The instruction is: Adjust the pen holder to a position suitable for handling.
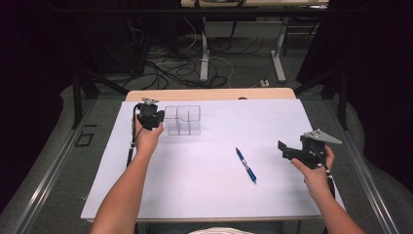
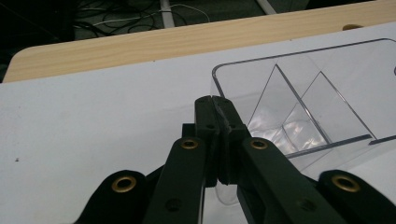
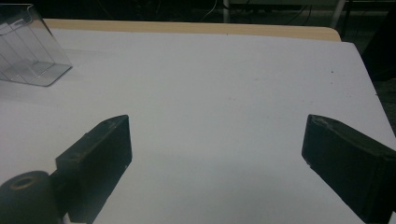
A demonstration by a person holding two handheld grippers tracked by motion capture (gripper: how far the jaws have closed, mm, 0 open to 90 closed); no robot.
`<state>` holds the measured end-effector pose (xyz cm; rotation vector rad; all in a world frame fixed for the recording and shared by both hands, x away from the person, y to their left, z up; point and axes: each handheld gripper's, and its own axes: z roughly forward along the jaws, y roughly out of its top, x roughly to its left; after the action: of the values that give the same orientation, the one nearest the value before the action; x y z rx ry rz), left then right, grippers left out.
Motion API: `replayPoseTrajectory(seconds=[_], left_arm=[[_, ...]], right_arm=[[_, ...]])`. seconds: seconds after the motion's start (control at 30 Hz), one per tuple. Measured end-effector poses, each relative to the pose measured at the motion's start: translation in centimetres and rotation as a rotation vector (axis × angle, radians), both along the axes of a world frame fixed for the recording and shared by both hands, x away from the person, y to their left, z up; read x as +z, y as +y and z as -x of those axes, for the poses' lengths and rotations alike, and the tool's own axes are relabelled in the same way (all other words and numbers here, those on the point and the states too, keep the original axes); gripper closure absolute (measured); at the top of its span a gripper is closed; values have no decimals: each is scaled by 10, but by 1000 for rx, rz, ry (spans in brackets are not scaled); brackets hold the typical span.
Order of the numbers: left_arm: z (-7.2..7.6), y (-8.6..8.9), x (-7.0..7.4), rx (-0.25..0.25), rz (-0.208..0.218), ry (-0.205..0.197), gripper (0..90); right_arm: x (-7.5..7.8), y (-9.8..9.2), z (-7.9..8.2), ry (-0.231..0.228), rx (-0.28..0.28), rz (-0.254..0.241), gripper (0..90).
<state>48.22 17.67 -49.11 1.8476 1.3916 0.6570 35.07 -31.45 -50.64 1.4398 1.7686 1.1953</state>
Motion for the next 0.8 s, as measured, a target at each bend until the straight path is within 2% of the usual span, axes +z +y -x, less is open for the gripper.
replayPoseTrajectory(seconds=[0.47, 0.53, 0.67, 0.8], left_arm=[[6, -39, 1, -71, 14, 16, 899], [6, -47, 0, -81, 17, 15, 898], [6, -61, -1, -99, 24, 3, 898], [5, -69, -1, -107, 22, -4, 898]], right_arm=[[0, 0, 0, 6, 4, -2, 79], [0, 0, 0, 13, 3, 4, 79], [0, 0, -1, -1, 13, 10, 79], [-1, 0, 0, 2, 4, 7, 79]])
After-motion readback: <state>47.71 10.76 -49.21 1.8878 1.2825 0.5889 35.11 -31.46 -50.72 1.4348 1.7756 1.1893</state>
